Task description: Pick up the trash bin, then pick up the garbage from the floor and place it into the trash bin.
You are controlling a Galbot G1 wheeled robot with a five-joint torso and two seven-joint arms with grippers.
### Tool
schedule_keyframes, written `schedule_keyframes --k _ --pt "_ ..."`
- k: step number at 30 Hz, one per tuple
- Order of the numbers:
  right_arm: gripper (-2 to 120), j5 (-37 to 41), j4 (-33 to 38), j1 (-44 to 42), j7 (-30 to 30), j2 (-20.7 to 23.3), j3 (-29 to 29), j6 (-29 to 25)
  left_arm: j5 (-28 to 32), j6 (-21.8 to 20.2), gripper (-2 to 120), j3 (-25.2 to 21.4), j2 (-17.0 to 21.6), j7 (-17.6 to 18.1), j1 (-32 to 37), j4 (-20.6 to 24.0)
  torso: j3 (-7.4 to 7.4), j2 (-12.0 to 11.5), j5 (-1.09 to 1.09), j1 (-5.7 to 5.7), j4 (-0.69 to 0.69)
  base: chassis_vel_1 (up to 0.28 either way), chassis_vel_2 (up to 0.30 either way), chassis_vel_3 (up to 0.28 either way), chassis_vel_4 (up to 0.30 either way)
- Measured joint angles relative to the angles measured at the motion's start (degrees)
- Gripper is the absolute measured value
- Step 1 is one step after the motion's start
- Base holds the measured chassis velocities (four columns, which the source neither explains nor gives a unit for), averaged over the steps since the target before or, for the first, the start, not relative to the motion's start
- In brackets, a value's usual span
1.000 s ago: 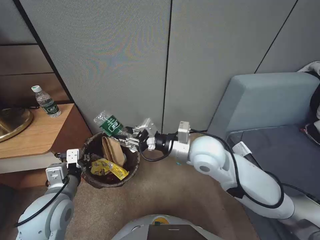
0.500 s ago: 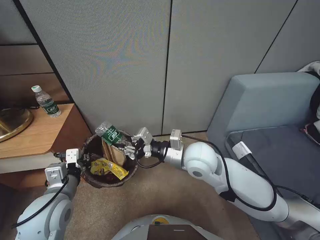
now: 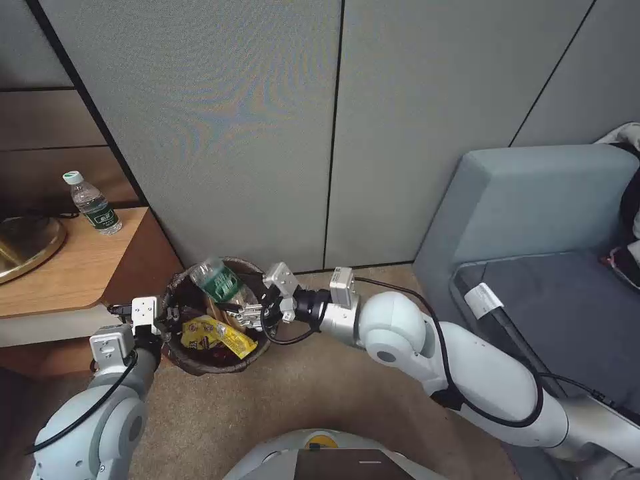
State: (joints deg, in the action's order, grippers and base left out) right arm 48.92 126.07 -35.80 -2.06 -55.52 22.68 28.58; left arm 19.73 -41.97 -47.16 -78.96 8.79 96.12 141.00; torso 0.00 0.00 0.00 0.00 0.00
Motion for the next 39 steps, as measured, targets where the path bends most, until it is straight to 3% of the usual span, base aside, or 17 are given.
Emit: schedule_keyframes --k 5,22,34,39 --pt "98 -0.1 -0.2 0.1 0.2 -0.1 0.1 0.0 0.0 0.0 3 0.0 0.0 0.0 0.0 0.0 0.0 0.0 0.0 0.0 0.0 0.0 0.0 0.0 0.0" --pt "100 -0.3 0.0 -2.0 1.7 -0.6 -4.3 -0.6 0.0 0.1 3 0.3 -0.1 0.0 0.2 0.1 0.0 0.0 0.0 0.0 0.01 0.0 0.0 0.0 0.0" --pt "100 -4.8 2.9 -14.3 9.0 -1.0 -16.1 -5.2 0.1 0.3 3 0.0 -0.2 0.0 0.5 0.4 0.0 0.0 0.01 0.0 0.0 0.0 0.0 0.0 0.0" --pt "100 -12.1 3.6 -21.4 10.2 -1.9 -22.0 -7.1 0.2 0.4 3 -0.2 -0.2 0.0 0.6 0.4 0.0 0.0 0.01 0.0 0.0 0.0 0.0 0.0 0.0"
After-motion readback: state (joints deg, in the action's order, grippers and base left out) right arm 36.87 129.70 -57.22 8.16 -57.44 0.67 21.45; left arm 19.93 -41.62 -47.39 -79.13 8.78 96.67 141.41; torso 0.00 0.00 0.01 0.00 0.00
